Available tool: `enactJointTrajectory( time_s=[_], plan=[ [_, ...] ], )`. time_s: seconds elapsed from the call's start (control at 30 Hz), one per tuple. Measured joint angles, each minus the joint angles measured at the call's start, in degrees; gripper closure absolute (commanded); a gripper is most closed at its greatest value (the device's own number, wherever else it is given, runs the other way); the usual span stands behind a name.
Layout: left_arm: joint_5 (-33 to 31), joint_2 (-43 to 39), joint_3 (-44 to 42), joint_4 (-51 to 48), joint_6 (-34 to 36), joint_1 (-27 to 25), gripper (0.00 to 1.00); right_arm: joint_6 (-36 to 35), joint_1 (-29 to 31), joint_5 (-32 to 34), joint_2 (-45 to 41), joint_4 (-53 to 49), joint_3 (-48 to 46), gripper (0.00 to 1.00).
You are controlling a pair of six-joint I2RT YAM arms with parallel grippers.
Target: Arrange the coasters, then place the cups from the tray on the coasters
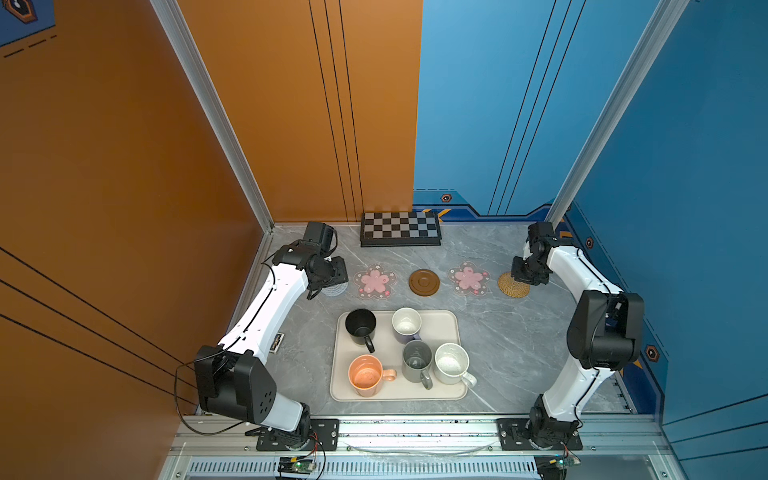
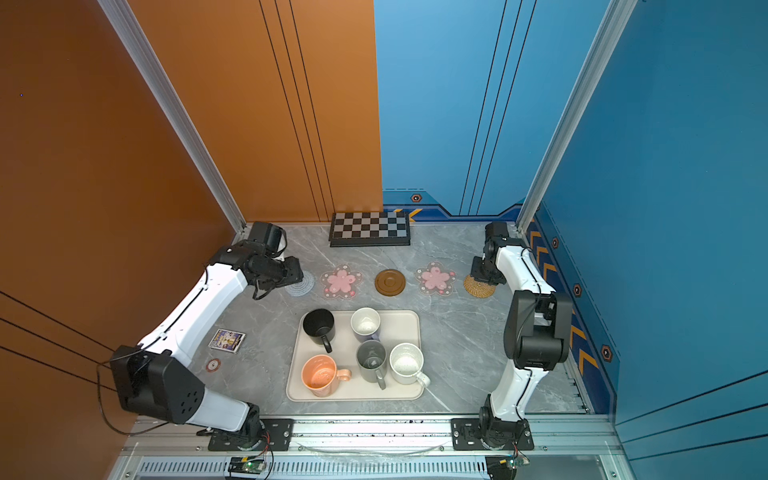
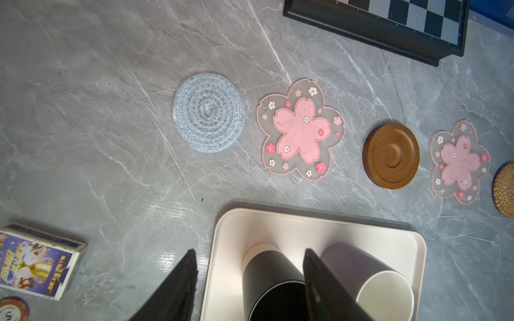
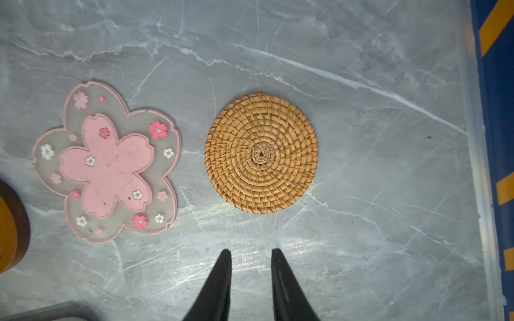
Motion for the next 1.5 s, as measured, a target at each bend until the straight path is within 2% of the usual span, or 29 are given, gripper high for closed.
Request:
enactJointTrajectory(
  time_s=[0.47,0.6,0.77,0.93,1.03,1.23,1.3,1.37,1.5],
  plan=[
    [-16.41,-10.47,-5.49,-0.09,5.92,0.09,0.35,2.23,-2.73,-3.3,-16.55,0.63,-4.94,0.61],
    [-20.9,-14.84,-5.75,0.22,8.39,1.01,0.24,3.32,-3.02,-4.81,-21.27,1.92,-8.39,0.57],
    [-23.71,-17.05,-6.71,0.5,10.73,2.08,0.22,4.79,-4.26,-5.68,-26.91,4.26,-12.13,0.51],
    [-24.09,-17.05,-7.63,0.5,11.43,3.13,0.2,5.42,-5.49,-6.1,-30.97,6.27,-13.79,0.47],
    [-23.67,-17.18,-7.98,1.57,11.67,3.74,0.01,5.44,-6.05,-6.23,-32.2,7.65,-14.36,0.46],
    [-19.26,-18.08,-10.54,6.21,12.41,7.21,0.02,5.38,-6.27,-7.56,-33.88,10.14,-17.18,0.42],
    [-17.53,-18.08,-11.26,7.76,12.28,9.07,0.02,5.11,-6.36,-7.82,-34.14,10.54,-17.75,0.22],
    [-16.11,-18.27,-12.11,9.16,12.2,10.58,0.02,4.72,-6.49,-7.96,-34.62,10.93,-18.16,0.16],
    [-14.05,-20.28,-15.34,12.76,11.96,12.85,0.02,4.31,-6.64,-7.96,-36.5,11.74,-18.82,0.11]
  ],
)
